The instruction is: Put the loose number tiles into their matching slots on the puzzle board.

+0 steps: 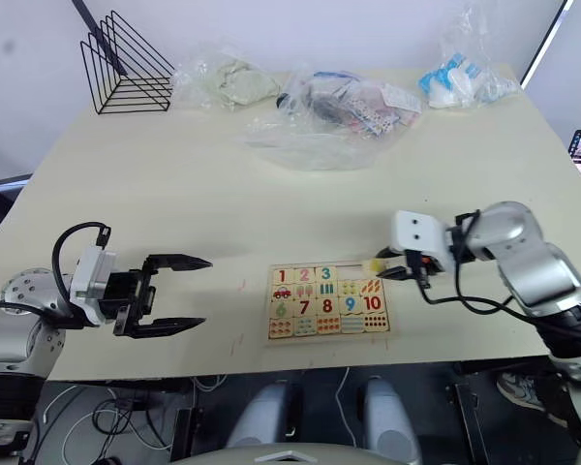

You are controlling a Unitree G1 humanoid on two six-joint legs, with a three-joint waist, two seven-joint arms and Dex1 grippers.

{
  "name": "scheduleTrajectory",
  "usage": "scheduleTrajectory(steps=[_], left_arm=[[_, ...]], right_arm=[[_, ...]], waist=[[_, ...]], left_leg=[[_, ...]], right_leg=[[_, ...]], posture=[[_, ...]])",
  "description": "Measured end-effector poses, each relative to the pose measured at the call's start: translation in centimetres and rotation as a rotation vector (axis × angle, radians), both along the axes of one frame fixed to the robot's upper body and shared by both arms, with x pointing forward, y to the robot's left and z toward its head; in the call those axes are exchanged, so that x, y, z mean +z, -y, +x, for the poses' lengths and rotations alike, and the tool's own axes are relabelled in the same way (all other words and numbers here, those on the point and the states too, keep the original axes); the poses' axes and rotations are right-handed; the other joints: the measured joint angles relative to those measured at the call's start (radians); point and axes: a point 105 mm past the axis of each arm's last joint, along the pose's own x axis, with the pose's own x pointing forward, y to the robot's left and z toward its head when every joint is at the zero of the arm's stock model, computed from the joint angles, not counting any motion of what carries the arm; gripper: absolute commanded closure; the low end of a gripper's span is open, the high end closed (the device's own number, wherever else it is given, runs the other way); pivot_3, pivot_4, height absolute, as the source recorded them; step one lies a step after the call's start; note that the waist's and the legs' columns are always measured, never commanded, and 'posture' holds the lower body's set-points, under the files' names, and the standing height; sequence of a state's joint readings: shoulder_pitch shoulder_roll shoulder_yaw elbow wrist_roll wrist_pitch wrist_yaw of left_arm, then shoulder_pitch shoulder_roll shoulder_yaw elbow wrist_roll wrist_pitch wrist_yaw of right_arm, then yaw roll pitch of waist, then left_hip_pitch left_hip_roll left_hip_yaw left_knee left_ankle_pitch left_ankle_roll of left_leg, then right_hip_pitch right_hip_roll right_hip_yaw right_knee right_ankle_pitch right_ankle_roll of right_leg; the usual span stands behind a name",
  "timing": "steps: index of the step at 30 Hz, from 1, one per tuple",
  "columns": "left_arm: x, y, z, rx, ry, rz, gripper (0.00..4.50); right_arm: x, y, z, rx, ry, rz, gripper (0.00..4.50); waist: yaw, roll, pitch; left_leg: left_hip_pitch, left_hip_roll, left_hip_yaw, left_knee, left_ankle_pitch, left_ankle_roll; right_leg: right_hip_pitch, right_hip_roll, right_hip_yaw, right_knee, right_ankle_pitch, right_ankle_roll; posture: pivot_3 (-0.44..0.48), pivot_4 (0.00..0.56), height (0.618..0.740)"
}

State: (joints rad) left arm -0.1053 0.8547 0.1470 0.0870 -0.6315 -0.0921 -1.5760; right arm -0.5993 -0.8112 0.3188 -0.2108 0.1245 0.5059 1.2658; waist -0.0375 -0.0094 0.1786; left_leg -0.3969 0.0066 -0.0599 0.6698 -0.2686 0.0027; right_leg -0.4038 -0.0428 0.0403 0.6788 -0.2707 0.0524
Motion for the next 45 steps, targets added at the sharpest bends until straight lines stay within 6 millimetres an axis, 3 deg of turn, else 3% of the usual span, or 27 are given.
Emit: scheduleTrajectory(steps=[13, 22, 45], left_arm=[[0.0, 0.4, 0.0, 0.025, -0.001, -0.026, 0.0], [-0.1, 0.3, -0.1, 0.032, -0.006, -0.031, 0.0], [-0.3, 0.3, -0.1, 0.033, -0.01, -0.026, 0.0]], right_arm=[[-0.4, -3.6, 0.4, -0.104, -0.044, -0.166, 3.63], [-1.2, -3.7, 0.5, -0.183, -0.09, -0.234, 3.63], [-2.1, -4.2, 0.5, -0.185, -0.077, -0.268, 3.63]], waist=[[-0.002, 0.0, 0.0], [-0.003, 0.0, 0.0], [-0.004, 0.0, 0.0]], left_leg=[[-0.002, -0.001, 0.0, 0.0, 0.0, 0.0], [-0.002, -0.001, 0.0, 0.0, 0.0, 0.0], [-0.002, -0.001, 0.0, 0.0, 0.0, 0.0]], right_leg=[[-0.002, -0.003, -0.001, 0.0, 0.0, 0.0], [-0.002, -0.003, -0.002, 0.0, 0.0, 0.0], [-0.002, -0.003, -0.002, 0.0, 0.0, 0.0]], posture=[[0.0, 0.15, 0.74], [0.0, 0.15, 0.74], [0.0, 0.15, 0.74]])
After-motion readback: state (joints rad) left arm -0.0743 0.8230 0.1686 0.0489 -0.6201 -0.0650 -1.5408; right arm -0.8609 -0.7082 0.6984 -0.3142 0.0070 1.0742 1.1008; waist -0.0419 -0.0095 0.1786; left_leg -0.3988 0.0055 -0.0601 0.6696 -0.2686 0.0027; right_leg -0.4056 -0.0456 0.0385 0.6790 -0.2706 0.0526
